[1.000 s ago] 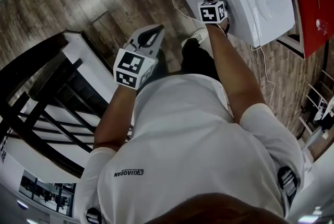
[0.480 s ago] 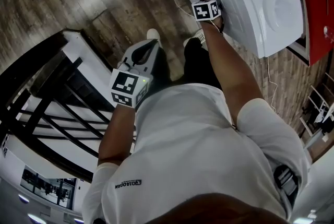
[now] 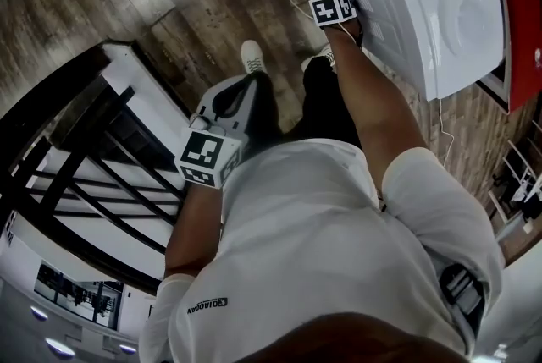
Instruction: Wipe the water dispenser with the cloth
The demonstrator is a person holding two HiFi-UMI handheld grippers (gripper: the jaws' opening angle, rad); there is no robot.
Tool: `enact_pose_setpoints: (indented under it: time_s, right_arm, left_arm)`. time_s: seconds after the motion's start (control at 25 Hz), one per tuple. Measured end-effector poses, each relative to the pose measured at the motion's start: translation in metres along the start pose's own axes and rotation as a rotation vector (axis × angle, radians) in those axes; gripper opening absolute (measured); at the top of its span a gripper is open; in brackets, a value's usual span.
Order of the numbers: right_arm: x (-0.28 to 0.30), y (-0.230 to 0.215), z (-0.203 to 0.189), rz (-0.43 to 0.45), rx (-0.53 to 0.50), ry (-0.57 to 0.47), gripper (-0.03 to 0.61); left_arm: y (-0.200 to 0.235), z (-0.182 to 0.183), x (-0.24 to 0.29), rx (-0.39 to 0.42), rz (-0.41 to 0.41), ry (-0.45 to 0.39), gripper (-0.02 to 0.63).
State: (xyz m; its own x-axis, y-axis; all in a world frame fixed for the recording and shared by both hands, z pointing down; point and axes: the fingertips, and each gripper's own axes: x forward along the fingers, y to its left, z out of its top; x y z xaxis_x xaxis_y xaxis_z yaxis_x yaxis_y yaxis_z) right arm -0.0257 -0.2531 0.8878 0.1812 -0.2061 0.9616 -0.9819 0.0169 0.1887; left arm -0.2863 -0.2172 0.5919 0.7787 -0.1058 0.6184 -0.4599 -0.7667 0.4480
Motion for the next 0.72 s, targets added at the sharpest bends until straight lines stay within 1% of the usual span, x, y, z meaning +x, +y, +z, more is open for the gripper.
enact_pose_setpoints:
  time_s: [0.16, 0.28, 0.4, 0.52, 0.56, 0.6, 0.72]
  right_arm:
    - [0.001, -0.002, -0.004, 0.000, -0.009, 0.011, 0.064]
    - [-0.013, 0.001, 0.001, 0.010, -0.022, -0.012, 0.064]
    - [-0.037, 0.002, 0.002, 0.028, 0.005, -0.057, 0.064]
    - [-0.070, 0.002, 0.001, 0.056, 0.049, -0.126, 0.064]
    - [-0.081, 0.007, 0.001, 0.073, 0.048, -0.150, 0.064]
    - [-0.092, 0.016, 0.001, 0.094, 0.027, -0.171, 0.064]
    - [-0.129, 0.061, -0.011, 0.178, -0.111, -0.214, 0.064]
  left_arm:
    - [0.001, -0.001, -0.004, -0.005, 0.007, -0.010, -0.008]
    - [0.000, -0.001, -0.007, 0.001, -0.004, -0.016, -0.008]
    - [-0.006, 0.007, -0.007, 0.024, -0.037, -0.032, -0.008]
    - [-0.015, 0.021, -0.008, 0.046, -0.072, -0.062, -0.008]
    - [-0.017, 0.026, -0.009, 0.060, -0.085, -0.071, -0.008]
    - [-0.018, 0.030, -0.011, 0.081, -0.099, -0.076, -0.008]
    - [-0.024, 0.044, -0.016, 0.160, -0.159, -0.085, -0.008]
